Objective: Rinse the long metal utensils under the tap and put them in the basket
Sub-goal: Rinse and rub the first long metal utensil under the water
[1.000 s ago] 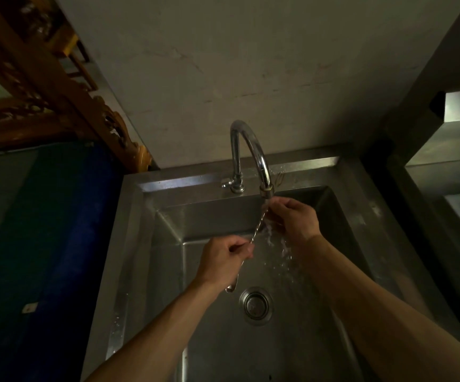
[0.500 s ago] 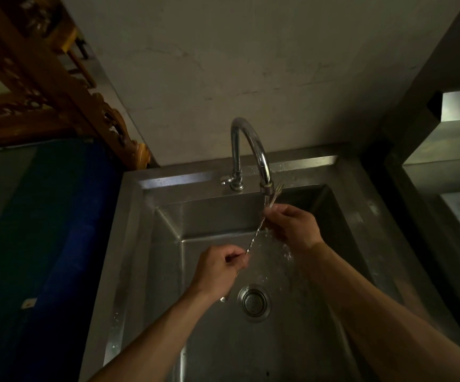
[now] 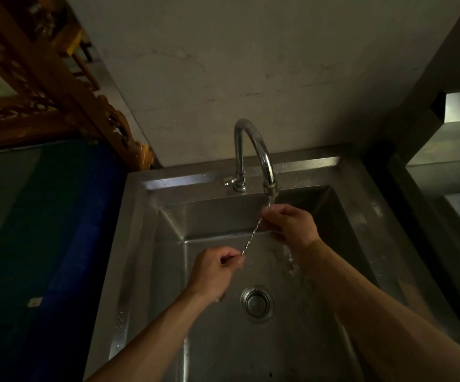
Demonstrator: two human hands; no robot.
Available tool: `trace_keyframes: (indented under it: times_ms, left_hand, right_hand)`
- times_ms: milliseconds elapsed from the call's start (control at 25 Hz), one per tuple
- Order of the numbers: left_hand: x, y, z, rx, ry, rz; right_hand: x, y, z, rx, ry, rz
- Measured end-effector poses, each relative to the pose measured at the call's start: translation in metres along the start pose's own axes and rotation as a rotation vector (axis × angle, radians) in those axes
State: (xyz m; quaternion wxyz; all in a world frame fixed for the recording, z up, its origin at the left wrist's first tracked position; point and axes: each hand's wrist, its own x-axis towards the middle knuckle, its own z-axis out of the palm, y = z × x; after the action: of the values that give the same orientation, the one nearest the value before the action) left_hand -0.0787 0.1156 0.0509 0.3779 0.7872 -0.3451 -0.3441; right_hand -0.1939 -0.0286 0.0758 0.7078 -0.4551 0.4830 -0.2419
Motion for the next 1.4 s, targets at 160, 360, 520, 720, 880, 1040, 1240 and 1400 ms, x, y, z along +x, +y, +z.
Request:
trace_keyframes:
  times_ms: [160,360,520,720,880,1040,1240,1400]
  left_hand:
    - [0.000,-0.007,-0.005,0.001,-0.008,0.009]
    - [-0.005,-0.006,-0.005,0.024,-0.025,0.000]
    - [-0.007,-0.008,-0.003,0.009,-0.044,0.000]
    - [-0.015,-0.013,-0.002,0.011,-0.044,-0.021]
    - [-0.022,-0.014,-0.004,-0.003,-0.045,0.002]
    - [-0.021,-0.012,-0.007,-0.024,-0.035,-0.022]
    - [-0.020,-0.017,-0.007,-0.026,-0.029,-0.006]
    - [-0.021,-0.017,-0.008,-0.038,-0.035,-0.036]
  right_hand:
    - [0.001,0.002,0.001,-0.010,-0.016,0.004]
    - [0.003,0.003,-0.002,-0.025,0.005,0.016]
    - [0.001,0.003,-0.006,-0.015,0.030,0.009]
    - [0.000,-0.004,-0.012,-0.010,-0.035,0.015]
    - [-0.002,-0.001,-0.006,-0.040,-0.047,-0.006]
    - [0.000,-0.002,-0.002,0.008,-0.025,-0.007]
    - [0.001,-0.001,0.000,0.050,-0.017,-0.062]
    - [0.002,-0.002,-0.002,0.061,-0.052,-0.061]
